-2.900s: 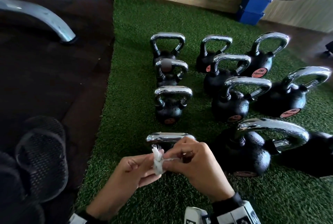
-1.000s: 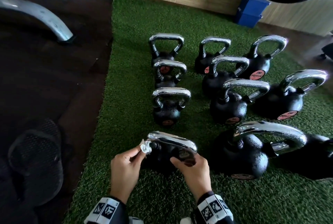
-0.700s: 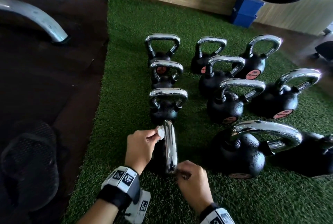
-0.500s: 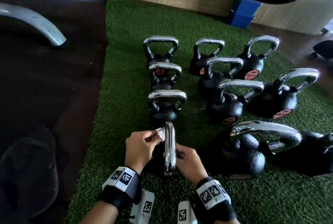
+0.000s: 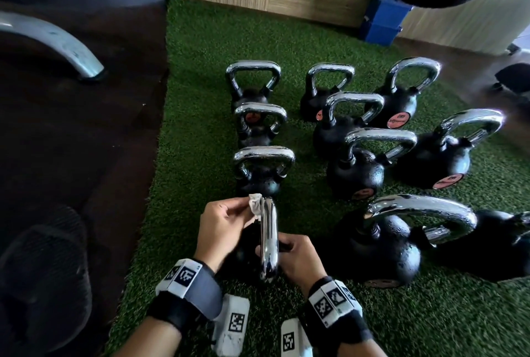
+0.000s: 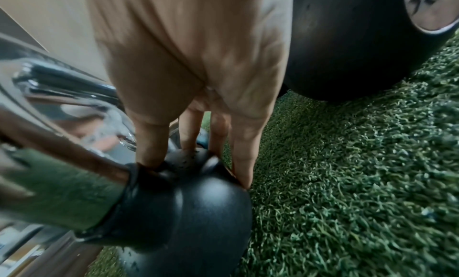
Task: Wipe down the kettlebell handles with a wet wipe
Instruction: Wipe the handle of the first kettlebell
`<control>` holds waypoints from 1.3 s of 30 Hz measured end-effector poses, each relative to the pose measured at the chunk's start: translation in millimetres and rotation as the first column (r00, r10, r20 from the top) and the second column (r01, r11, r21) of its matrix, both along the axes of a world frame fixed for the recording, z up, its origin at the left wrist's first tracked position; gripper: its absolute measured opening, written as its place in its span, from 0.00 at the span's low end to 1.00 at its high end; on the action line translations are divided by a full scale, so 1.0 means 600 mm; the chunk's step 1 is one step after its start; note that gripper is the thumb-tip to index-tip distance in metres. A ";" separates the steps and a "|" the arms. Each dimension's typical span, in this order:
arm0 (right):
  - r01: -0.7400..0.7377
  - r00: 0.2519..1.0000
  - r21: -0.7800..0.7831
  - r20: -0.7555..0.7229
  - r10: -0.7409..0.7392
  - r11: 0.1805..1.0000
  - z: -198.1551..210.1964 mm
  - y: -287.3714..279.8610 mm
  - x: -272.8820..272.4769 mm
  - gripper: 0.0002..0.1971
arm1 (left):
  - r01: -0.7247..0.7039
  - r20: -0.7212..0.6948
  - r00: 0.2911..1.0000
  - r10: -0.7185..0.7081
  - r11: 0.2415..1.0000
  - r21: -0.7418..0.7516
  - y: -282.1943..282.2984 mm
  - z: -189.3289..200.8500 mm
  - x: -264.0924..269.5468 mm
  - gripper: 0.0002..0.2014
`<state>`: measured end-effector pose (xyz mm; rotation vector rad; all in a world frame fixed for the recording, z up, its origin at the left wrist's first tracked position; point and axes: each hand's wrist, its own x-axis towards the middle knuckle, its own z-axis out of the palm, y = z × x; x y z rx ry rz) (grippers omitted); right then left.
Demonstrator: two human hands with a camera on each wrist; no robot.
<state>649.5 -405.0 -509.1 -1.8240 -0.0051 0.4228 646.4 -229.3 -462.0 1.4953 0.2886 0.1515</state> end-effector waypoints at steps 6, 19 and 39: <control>-0.016 1.000 0.039 0.016 0.015 0.999 0.001 0.000 0.001 0.16 | 0.093 0.005 0.995 -0.097 0.939 -0.332 0.007 0.025 -0.029 0.07; -0.048 0.999 0.001 -0.018 0.048 0.999 0.004 -0.003 0.003 0.20 | 0.333 -0.022 0.942 -0.334 0.941 -0.060 0.024 0.041 -0.120 0.11; -0.039 0.999 -0.277 -0.014 0.036 0.960 0.061 -0.006 -0.010 0.18 | 0.182 0.132 0.946 -0.296 0.822 0.539 0.040 -0.025 -0.143 0.21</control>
